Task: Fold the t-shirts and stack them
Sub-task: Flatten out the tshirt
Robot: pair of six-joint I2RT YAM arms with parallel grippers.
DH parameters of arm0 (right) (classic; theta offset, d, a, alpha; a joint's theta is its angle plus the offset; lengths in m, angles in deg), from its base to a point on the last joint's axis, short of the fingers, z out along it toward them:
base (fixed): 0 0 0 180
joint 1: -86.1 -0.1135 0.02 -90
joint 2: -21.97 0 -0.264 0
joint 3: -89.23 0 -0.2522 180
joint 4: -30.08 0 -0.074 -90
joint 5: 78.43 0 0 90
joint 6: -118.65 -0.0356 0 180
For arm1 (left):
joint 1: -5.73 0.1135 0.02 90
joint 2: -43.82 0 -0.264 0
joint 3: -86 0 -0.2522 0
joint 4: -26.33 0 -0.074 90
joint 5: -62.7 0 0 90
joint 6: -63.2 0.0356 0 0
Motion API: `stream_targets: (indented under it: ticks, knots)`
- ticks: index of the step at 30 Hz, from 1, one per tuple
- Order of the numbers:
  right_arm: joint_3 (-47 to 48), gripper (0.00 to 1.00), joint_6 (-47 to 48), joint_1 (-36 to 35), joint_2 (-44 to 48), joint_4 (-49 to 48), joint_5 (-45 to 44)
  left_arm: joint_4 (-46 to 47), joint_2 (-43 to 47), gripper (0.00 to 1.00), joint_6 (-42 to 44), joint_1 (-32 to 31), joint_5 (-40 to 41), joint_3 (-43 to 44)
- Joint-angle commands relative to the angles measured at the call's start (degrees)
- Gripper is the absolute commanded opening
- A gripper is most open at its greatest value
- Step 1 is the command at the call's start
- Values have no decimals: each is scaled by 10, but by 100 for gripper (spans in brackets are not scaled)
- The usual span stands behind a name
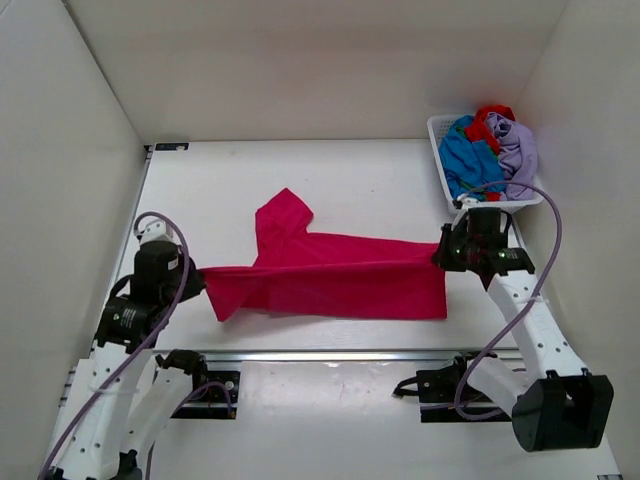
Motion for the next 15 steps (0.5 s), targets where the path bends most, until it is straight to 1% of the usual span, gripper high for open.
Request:
stream_targets:
  ticks: [1, 2, 3, 4, 5, 6, 7, 8, 9, 10, 11, 12, 13, 14, 15]
  knots:
    - [45, 0, 29, -7, -50, -21, 2, 47, -40, 0, 11, 29, 18, -29]
    - [57, 1, 37, -10, -84, -42, -2, 69, -69, 0, 17, 35, -1, -49]
    - [65, 0, 39, -9, -105, -64, -8, 112, -114, 0, 29, 57, -8, -63]
    - [84, 0, 44, -5, -153, -81, -4, 157, -167, 0, 43, 75, -17, -72]
    - [115, 0, 48, -1, -200, -95, -7, 176, -199, 0, 47, 84, -24, -59]
    - [154, 0, 50, -4, -254, -113, -20, 204, -270, 0, 54, 92, -23, -25]
    - [179, 0, 51, -6, -278, -115, -32, 203, -340, 0, 60, 89, -1, 32]
    - [234, 0, 53, -12, -323, -113, -57, 205, -373, 0, 65, 86, 31, 65]
    - [298, 0, 54, -19, -365, -107, -75, 197, -428, 0, 69, 86, 40, 139]
    - [337, 0, 53, -20, -385, -101, -83, 188, -475, 0, 72, 88, 61, 219]
    - [421, 0, 55, -20, -423, -80, -87, 178, -495, 0, 81, 97, 67, 262]
    - [514, 0, 58, -20, -460, -56, -107, 166, -535, 0, 78, 102, 79, 352]
    - [566, 0, 61, -22, -478, -41, -116, 147, -575, 0, 83, 112, 84, 451]
    - [665, 0, 72, -27, -513, -10, -135, 135, -597, 0, 95, 120, 91, 501]
    - [767, 0, 82, -35, -550, 17, -148, 92, -639, 0, 100, 118, 108, 626]
